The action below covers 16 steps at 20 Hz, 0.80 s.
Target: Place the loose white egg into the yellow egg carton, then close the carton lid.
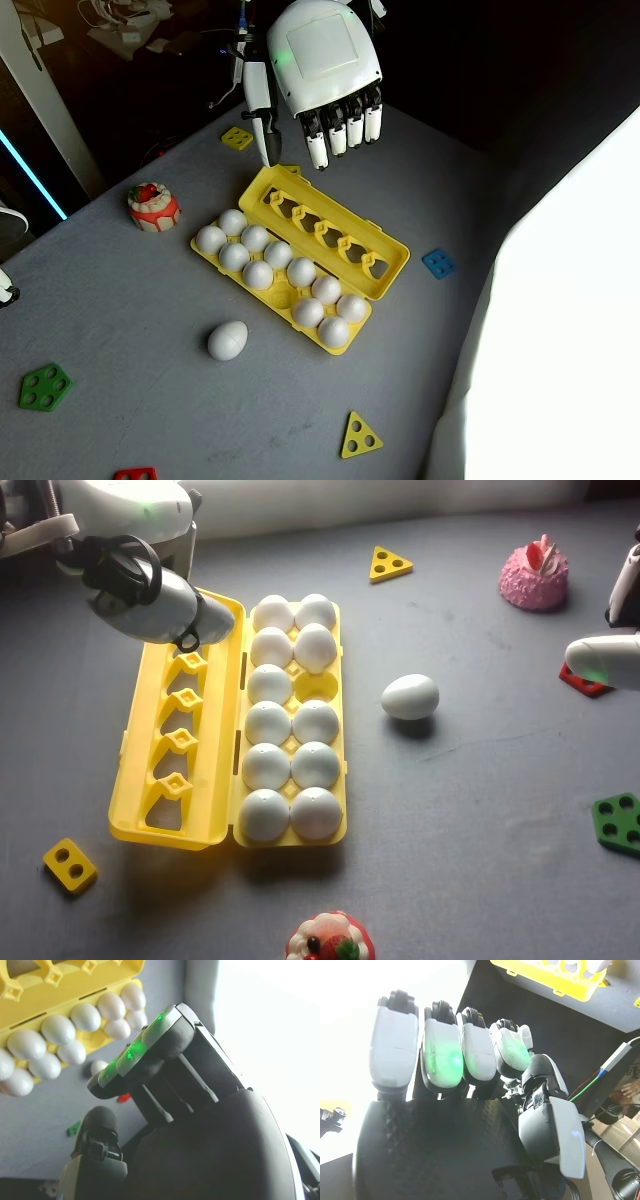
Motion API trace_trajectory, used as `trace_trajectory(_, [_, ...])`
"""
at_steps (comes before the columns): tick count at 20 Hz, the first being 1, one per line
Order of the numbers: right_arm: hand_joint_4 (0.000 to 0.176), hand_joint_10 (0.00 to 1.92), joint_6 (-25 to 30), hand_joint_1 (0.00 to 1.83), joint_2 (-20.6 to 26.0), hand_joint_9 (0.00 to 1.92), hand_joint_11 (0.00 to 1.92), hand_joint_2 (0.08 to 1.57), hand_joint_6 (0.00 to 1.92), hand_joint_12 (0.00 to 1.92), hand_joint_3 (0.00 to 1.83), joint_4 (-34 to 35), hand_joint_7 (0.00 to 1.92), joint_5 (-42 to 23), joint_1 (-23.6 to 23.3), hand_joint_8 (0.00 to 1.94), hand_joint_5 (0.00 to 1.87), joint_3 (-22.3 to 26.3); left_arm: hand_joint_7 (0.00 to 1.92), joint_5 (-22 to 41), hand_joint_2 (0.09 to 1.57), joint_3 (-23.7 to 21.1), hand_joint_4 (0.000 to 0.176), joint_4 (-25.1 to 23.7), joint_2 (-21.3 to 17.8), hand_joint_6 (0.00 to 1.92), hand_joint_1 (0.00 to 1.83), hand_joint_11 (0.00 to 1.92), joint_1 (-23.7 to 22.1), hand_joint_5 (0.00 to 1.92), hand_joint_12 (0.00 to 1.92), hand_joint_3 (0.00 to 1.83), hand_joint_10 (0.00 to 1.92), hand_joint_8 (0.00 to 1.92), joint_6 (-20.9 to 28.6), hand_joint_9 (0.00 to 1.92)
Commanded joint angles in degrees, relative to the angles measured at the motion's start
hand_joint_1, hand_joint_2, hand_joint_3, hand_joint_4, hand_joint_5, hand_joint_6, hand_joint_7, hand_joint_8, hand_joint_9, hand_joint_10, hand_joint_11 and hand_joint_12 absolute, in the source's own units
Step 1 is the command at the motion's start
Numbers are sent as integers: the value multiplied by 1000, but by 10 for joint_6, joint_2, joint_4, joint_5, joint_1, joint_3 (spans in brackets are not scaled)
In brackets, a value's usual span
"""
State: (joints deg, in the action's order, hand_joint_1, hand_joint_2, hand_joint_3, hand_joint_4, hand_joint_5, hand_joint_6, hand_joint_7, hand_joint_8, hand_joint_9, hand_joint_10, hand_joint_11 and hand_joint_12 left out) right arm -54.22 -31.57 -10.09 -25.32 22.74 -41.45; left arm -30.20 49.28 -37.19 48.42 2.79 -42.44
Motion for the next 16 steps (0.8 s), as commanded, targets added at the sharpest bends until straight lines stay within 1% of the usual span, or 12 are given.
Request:
trace_trajectory(1, [0,341,0,139,2,114,0,1207,283,776,225,9,208,-61,-7,116,132,0,319,40,1223,3,8,-22,-1,145,375,2,-9,254,1067,247,179,70,-6,308])
trace_trajectory(2, [0,341,0,139,2,114,0,1207,283,776,225,10,208,-61,-7,116,132,0,319,41,1223,3,8,-22,-1,145,375,2,-9,254,1067,247,179,70,-7,308])
trace_trajectory(3, [0,263,0,134,2,147,0,1271,194,806,100,12,243,-61,-7,39,170,0,339,41,1291,3,10,-21,-1,72,362,0,-10,282,1066,119,98,19,-7,338])
trace_trajectory(4, [0,205,0,135,0,173,0,1300,131,793,40,13,255,-61,-6,11,197,0,345,41,1325,0,10,-21,0,34,356,0,-11,299,1063,54,52,4,-6,358])
trace_trajectory(5, [0,125,0,121,0,170,0,1318,69,777,8,13,235,-61,-5,0,217,0,357,41,1335,-1,4,-21,0,19,391,0,-12,315,1093,24,33,2,-6,382])
trace_trajectory(6, [0,112,0,129,-1,180,0,1312,66,771,2,15,250,-61,-4,5,243,0,359,41,1341,-4,1,-21,0,15,373,0,-12,316,1093,21,25,2,-6,380])
trace_trajectory(7, [0,100,-13,127,-4,209,0,1311,55,795,1,35,272,-61,-1,7,264,0,358,41,1338,-10,4,-21,-1,9,397,0,-13,313,1058,13,15,1,-6,371])
trace_trajectory(10, [0,80,-74,99,-16,202,0,1318,35,737,3,102,251,-64,1,1,238,-1,341,38,1348,-19,9,-21,-2,2,366,0,-13,292,1018,14,11,1,-6,367])
trace_trajectory(12, [0,61,-109,109,-28,209,0,1316,32,715,0,144,258,-64,6,2,260,-1,318,32,1342,-25,9,-21,-3,0,390,0,-13,271,931,5,4,0,-4,334])
trace_trajectory(14, [0,56,-109,112,-38,202,0,1314,25,715,0,171,250,-64,13,0,247,-4,312,26,1342,-26,7,-19,-4,0,394,0,-13,266,921,4,3,0,1,329])
trace_trajectory(15, [0,36,-110,95,-46,183,0,1317,10,610,1,185,222,-64,14,0,222,-9,298,23,1345,-26,9,-12,-5,1,383,0,-13,249,880,4,2,2,1,312])
trace_trajectory(16, [0,31,-110,134,-56,189,0,1295,15,569,0,204,237,-64,16,4,244,-18,264,23,1344,-25,9,-10,-5,0,357,0,-15,220,849,3,0,0,1,279])
